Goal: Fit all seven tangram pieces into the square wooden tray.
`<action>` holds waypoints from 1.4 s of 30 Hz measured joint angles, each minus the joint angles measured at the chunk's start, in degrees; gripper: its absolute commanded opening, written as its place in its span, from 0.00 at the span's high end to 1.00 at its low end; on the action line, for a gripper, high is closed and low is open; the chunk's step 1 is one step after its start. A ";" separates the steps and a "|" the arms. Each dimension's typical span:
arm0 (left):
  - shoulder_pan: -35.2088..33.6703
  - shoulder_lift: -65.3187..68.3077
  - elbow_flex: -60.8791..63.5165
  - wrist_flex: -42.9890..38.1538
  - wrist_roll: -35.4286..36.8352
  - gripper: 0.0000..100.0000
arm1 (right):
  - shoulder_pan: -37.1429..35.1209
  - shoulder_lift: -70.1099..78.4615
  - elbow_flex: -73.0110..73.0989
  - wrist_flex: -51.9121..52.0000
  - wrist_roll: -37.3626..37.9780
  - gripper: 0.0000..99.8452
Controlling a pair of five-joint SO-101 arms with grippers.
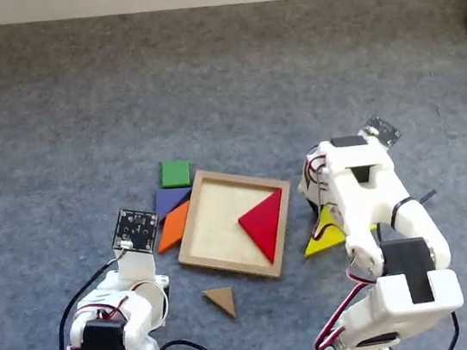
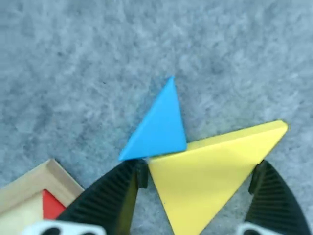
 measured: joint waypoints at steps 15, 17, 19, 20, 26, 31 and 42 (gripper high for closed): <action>0.00 0.00 0.00 0.00 0.00 1.00 | 0.97 0.00 -2.11 0.18 -3.08 0.68; 0.00 0.00 0.00 0.00 0.00 1.00 | 1.85 0.00 -2.20 0.00 -3.08 0.68; 0.00 0.00 0.00 0.00 0.00 1.00 | 2.46 0.00 -2.20 -0.09 -3.08 0.68; 0.00 0.00 0.00 0.00 0.00 1.00 | 2.64 0.18 -2.20 -0.09 -3.08 0.68; 0.00 0.00 0.00 0.00 0.00 1.00 | 2.29 0.62 -2.20 -0.09 -3.08 0.68; 0.00 0.00 0.00 0.00 0.00 1.00 | 0.26 0.62 -2.20 -0.09 -3.08 0.68; 0.00 0.00 0.00 0.00 0.00 1.00 | -0.09 0.62 -2.20 3.43 -3.08 0.68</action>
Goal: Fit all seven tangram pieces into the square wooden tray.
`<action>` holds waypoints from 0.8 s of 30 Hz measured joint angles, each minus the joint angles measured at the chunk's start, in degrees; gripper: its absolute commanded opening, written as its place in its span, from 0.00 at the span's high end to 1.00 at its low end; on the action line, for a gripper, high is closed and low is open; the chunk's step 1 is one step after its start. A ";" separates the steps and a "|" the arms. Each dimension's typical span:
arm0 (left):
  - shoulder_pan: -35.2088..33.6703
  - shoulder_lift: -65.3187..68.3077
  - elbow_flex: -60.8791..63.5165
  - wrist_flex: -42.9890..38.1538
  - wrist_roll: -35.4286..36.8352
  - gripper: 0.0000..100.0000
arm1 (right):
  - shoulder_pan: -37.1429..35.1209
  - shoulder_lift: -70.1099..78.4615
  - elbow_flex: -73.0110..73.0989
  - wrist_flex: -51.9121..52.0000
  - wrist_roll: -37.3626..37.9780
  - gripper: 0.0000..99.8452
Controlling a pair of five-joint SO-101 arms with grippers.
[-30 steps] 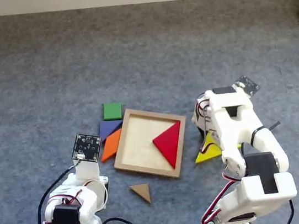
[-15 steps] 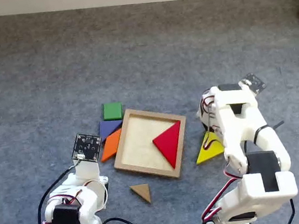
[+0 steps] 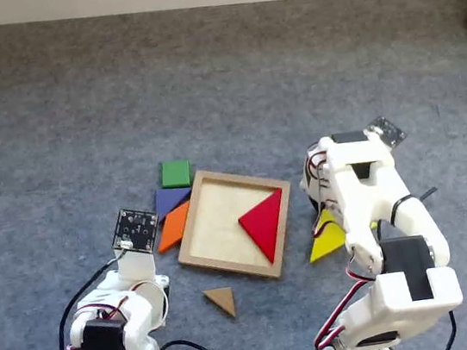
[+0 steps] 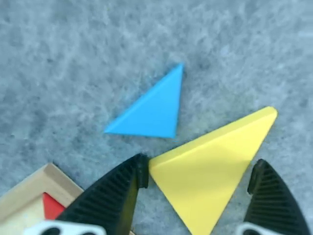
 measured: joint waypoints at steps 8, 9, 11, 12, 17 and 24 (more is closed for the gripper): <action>0.00 0.00 0.00 0.00 0.00 1.00 | 0.00 0.00 -0.09 1.85 0.00 0.79; 0.00 0.00 0.00 0.00 0.00 1.00 | 0.00 0.00 -0.09 1.85 0.00 0.81; 0.00 0.00 0.00 0.00 0.00 1.00 | 0.00 0.00 -0.09 2.29 0.00 0.81; 0.00 0.00 0.00 0.00 0.00 1.00 | 0.00 0.00 -0.09 2.29 0.00 0.81; 0.00 0.00 0.00 0.00 0.00 1.00 | 0.00 -0.09 -0.09 2.37 0.35 0.82; 0.00 0.00 0.00 0.00 0.00 1.00 | 0.00 -0.09 -0.09 6.24 3.43 0.82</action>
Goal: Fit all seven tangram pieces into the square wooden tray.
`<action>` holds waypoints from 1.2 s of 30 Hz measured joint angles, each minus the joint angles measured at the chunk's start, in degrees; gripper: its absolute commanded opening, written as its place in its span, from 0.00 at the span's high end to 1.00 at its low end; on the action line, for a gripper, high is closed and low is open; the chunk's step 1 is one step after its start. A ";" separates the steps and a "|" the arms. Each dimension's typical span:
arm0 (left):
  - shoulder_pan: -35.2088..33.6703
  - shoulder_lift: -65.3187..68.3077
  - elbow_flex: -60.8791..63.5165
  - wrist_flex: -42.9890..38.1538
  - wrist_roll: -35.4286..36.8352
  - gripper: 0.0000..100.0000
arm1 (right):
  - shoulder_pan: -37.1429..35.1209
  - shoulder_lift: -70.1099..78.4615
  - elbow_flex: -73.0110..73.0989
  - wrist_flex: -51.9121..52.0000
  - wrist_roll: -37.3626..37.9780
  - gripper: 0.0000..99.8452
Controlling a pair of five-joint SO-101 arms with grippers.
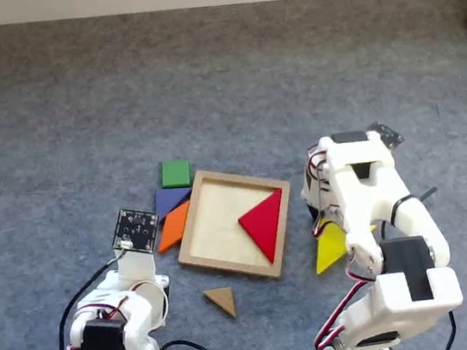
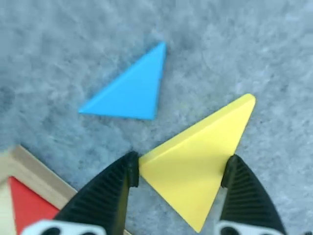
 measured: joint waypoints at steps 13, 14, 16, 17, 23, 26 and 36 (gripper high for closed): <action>0.00 0.00 0.00 0.00 0.00 1.00 | -2.73 -12.84 -0.09 2.02 4.40 0.82; 0.00 0.00 0.00 0.00 0.00 1.00 | -2.90 -13.27 -0.09 2.02 5.10 0.82; 0.00 0.00 0.00 0.00 0.00 1.00 | -3.08 -13.80 -0.09 2.02 5.63 0.81; 0.00 0.00 0.00 0.00 0.00 1.00 | -3.08 -13.80 -0.09 2.02 5.80 0.81; 0.00 0.00 0.00 0.00 0.00 1.00 | -2.46 -13.80 1.93 2.02 5.80 0.69; 0.00 0.00 0.00 0.00 0.00 1.00 | -1.93 -13.89 4.04 2.02 5.80 0.69; 0.00 0.00 0.00 0.00 0.00 1.00 | -2.11 -13.89 14.68 -10.37 5.80 0.69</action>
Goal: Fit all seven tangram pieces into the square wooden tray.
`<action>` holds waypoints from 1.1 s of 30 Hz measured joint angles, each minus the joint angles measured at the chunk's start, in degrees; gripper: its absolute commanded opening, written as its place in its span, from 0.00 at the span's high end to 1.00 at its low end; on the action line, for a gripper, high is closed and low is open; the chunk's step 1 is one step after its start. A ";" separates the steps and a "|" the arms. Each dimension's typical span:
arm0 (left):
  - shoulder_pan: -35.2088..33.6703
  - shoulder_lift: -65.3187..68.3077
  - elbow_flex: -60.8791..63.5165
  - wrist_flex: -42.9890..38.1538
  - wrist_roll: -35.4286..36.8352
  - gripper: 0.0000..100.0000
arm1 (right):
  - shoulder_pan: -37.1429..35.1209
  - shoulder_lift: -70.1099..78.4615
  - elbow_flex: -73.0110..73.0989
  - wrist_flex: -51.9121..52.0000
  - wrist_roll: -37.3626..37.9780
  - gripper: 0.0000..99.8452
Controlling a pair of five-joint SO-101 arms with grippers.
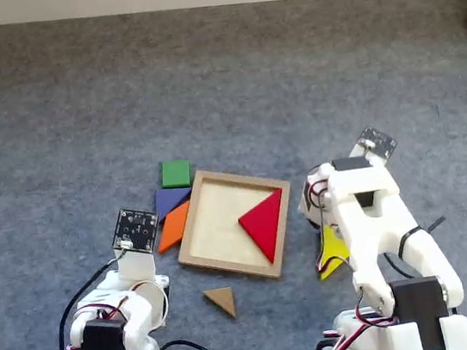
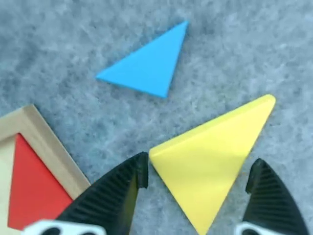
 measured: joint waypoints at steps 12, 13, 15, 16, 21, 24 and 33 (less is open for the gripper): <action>0.00 0.00 0.00 0.00 0.00 1.00 | 0.00 0.00 2.73 -4.75 -1.85 0.69; 0.00 0.00 0.00 0.00 0.00 1.00 | 0.09 0.00 2.73 -4.75 -1.93 0.69; 0.00 0.00 0.00 0.00 0.00 1.00 | 0.09 0.00 2.73 -4.75 -1.93 0.69; 0.00 0.00 0.00 0.00 0.00 1.00 | 0.09 0.00 2.73 -4.75 -1.93 0.69; 0.00 0.00 0.00 0.00 0.00 1.00 | 0.97 0.00 2.73 -4.75 -2.73 0.69; 0.00 0.00 0.00 0.00 0.00 1.00 | 1.23 0.00 2.73 -4.92 -3.34 0.69; 0.00 0.00 0.00 0.00 0.00 1.00 | 1.76 0.00 2.73 -5.19 -3.25 0.84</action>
